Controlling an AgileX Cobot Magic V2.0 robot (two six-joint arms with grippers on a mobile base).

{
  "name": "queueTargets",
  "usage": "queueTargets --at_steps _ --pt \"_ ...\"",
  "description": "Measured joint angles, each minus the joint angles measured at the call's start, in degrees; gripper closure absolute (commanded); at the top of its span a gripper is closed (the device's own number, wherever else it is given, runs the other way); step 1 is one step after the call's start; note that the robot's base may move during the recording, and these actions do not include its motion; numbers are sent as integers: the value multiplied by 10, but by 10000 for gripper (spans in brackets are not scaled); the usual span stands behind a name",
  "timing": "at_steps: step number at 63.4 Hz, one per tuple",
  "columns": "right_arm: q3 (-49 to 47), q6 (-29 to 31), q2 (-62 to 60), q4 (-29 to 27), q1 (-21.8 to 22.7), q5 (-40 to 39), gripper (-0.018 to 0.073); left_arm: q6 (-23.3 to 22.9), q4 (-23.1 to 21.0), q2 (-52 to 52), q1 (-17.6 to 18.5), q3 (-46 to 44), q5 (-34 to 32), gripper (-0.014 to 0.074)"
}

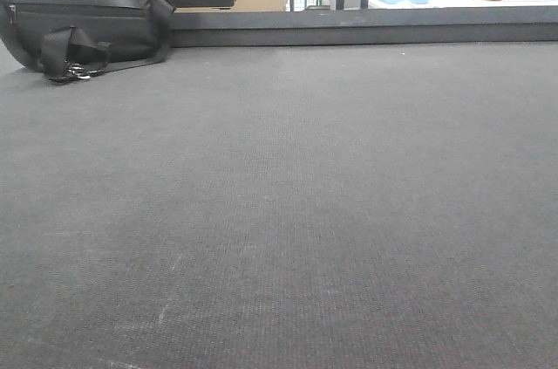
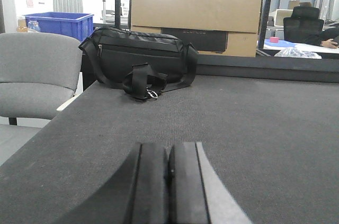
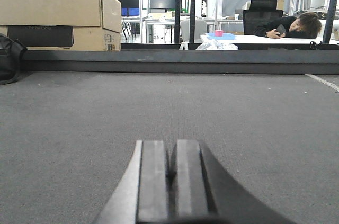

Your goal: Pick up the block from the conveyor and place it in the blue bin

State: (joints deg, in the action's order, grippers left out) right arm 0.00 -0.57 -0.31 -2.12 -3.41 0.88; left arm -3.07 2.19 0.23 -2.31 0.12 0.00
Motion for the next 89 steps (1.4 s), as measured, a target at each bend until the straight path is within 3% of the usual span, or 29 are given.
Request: queueTargets --at_steps 50,65,77,89 --pt "0 0 0 0 0 0 721 0 0 0 0 0 0 707" --pt "-5 0 0 0 0 -86 721 0 -14 -1 0 -28 24 707" --pt "-104 0 0 0 0 -9 721 0 -10 10 0 -148 133 707" --pt "-245 -1 72 0 0 154 721 0 -4 110 0 -281 233 707"
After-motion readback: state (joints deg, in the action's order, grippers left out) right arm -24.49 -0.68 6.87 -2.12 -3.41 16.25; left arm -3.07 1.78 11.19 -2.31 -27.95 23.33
